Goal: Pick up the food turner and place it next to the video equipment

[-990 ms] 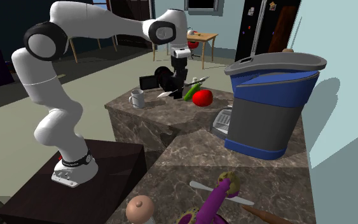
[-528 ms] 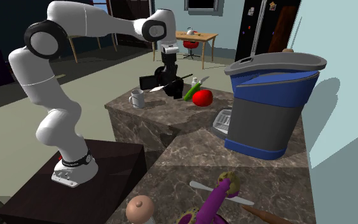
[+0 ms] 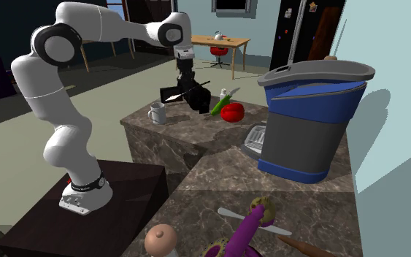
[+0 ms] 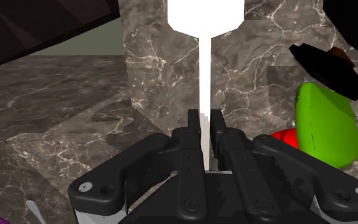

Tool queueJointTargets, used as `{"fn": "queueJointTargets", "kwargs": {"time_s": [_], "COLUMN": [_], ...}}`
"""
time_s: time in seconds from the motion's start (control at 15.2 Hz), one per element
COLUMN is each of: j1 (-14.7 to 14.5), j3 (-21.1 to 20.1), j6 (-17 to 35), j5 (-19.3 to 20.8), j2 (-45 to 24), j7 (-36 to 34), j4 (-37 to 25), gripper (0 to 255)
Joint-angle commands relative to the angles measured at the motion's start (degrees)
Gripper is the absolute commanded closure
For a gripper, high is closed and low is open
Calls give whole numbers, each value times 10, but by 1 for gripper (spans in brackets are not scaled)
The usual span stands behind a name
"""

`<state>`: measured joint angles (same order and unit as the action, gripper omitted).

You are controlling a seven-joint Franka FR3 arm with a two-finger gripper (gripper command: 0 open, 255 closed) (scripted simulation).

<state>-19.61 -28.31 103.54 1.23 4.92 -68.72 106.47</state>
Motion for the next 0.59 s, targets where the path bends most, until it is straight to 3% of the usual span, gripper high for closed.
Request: {"fn": "queueJointTargets", "kwargs": {"time_s": [0.0, 0.53], "j1": [-1, -2], "j3": [-1, -3], "j6": [12, 73], "j5": [0, 4], "j2": [-1, -7], "j7": [-3, -8], "j4": [11, 67], "gripper": [255, 255]}}
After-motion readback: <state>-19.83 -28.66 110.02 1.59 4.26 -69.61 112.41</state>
